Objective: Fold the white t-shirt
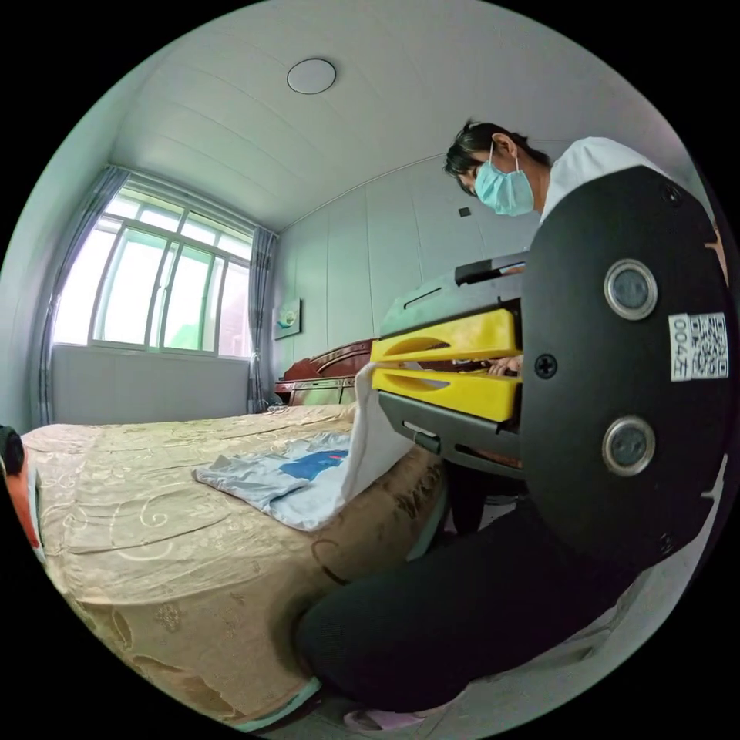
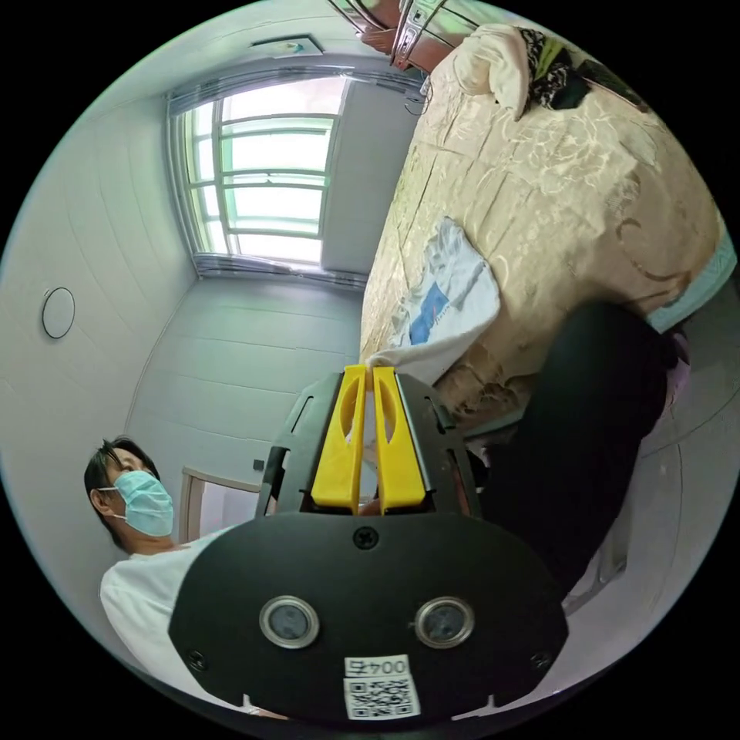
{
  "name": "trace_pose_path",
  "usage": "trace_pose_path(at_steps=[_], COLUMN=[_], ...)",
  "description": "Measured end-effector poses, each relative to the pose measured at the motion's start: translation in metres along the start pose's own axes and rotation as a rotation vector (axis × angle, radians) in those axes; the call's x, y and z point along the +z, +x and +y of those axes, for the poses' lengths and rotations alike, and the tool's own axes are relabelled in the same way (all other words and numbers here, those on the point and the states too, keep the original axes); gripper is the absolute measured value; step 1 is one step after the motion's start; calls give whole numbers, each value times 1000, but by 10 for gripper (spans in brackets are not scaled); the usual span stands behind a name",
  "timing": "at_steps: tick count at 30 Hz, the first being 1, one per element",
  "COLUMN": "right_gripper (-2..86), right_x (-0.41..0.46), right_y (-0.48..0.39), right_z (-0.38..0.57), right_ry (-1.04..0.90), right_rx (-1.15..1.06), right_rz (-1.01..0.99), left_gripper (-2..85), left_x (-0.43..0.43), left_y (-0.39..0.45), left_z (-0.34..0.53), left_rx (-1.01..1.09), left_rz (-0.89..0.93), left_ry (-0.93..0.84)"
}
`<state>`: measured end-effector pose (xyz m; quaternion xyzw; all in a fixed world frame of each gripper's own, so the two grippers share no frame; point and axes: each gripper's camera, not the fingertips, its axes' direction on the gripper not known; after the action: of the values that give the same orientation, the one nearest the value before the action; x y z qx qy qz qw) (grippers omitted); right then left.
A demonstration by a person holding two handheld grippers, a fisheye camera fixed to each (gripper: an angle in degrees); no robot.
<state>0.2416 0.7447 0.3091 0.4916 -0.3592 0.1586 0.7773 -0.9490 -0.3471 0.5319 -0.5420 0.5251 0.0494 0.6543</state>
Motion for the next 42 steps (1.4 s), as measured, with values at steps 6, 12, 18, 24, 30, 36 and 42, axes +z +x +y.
trace_pose_path(at_steps=[6, 12, 18, 24, 30, 36, 42], right_gripper=[5, 9, 17, 22, 50, 87, 50], right_x=[58, 140, 217, 298, 388, 449, 492], right_y=[1, 36, 101, 174, 253, 289, 245], right_z=[-88, -183, -274, -349, -406, -445, -462], right_ry=[40, 38, 30, 17, -24, 56, 95], right_rx=[-8, 47, 129, 206, 292, 352, 173], right_rz=[-38, -29, 64, 116, 110, 61, 37], left_gripper=[16, 14, 14, 19, 40, 115, 147], left_x=[61, 134, 200, 253, 293, 320, 343], left_y=[-17, -66, -141, -227, -314, -369, -369], left_z=[-92, -199, -286, -353, -398, -426, -451], left_rx=[-14, -58, -131, -202, -272, -354, -386], left_rz=[50, 30, -10, -82, -145, -59, -13], left_ry=[55, 103, 146, 180, 196, 276, 288])
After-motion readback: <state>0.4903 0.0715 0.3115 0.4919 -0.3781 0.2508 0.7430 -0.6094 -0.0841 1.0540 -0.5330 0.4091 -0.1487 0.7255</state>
